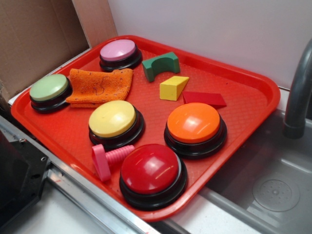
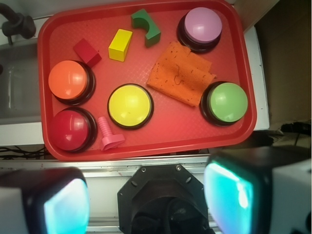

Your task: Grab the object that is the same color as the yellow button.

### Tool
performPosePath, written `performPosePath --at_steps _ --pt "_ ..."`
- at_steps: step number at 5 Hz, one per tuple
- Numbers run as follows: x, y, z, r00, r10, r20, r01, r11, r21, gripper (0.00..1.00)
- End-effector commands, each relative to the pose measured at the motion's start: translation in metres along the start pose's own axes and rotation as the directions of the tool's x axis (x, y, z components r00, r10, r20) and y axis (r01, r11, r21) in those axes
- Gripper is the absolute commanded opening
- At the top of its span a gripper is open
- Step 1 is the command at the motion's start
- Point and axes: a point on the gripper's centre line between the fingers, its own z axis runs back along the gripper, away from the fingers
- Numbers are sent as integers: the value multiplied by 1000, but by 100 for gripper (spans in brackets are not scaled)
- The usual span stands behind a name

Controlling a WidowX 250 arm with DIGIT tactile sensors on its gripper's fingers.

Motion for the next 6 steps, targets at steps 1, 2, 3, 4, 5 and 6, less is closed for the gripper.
performPosePath --at_steps 1,2,3,4,5,6 --pt "0 0 0 1000 0 0 0 1000 0 100" --pt "26 -1 -11 993 91 73 -90 996 -6 100" --pt "54 -6 -28 964 212 160 -217 976 16 100" --pt "86 -10 -52 930 314 191 -326 945 34 100" --pt "120 -12 -80 871 444 209 -457 889 14 100" --pt "147 -17 -106 849 485 208 -500 866 22 100"
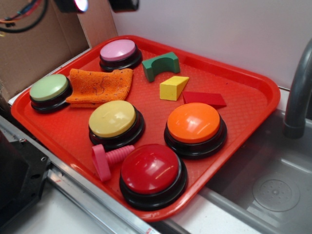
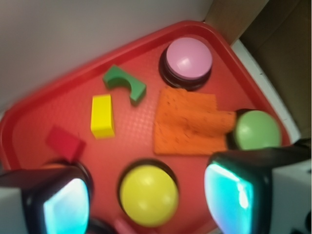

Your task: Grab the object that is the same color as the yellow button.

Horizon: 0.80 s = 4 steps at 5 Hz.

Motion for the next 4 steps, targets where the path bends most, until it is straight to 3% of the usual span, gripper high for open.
performPosePath --at_steps 1,2,4 --pt "38 -34 -48 995 96 22 -96 995 -27 100" --pt "38 -44 -80 992 126 2 -126 992 -9 100" --pt "26 -46 -124 983 159 -95 -162 986 -30 100"
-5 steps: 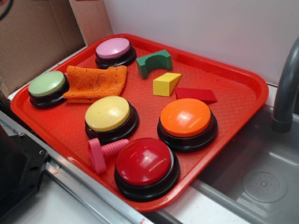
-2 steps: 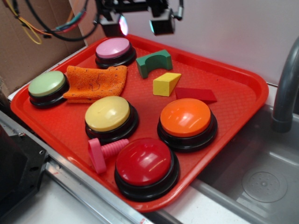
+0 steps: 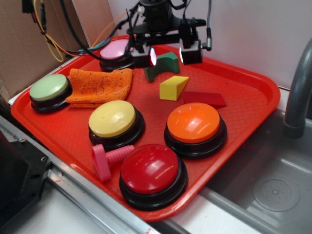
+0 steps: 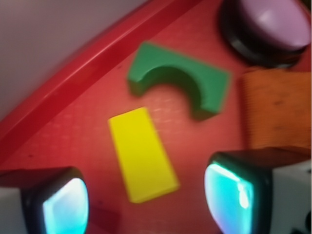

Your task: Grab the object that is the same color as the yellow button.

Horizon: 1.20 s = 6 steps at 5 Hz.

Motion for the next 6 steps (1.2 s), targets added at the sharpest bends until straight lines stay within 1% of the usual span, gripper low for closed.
performPosePath --at_steps 1,2,3,4,5,6 --pt "3 7 -23 999 24 -35 -24 1000 -16 100" --pt "2 13 -31 998 43 -52 -44 999 -13 100" --pt "1 13 -32 998 29 -50 -30 999 -29 0" --pt "3 10 -23 998 -49 -31 48 998 -41 0" --pt "4 5 -15 987 -161 7 161 987 -4 0" --pt "16 3 21 938 -347 17 347 938 -8 0"
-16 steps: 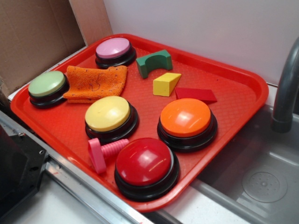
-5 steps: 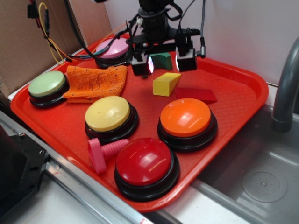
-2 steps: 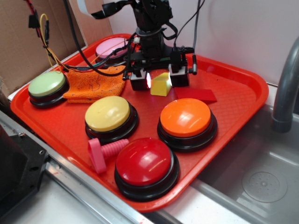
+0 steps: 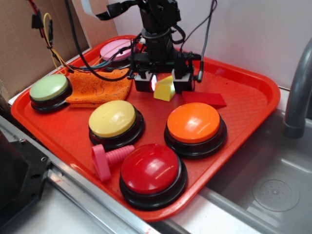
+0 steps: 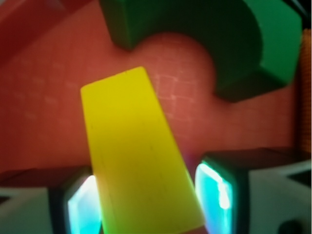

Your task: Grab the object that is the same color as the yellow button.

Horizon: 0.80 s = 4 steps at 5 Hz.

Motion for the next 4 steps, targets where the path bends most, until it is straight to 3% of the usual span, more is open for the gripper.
performPosePath --at_steps 1,3,4 --pt "25 -1 103 946 -286 150 298 952 -64 0" --pt "10 18 177 924 -286 253 339 920 -197 0" --pt "3 28 188 922 -258 287 330 913 -239 0"
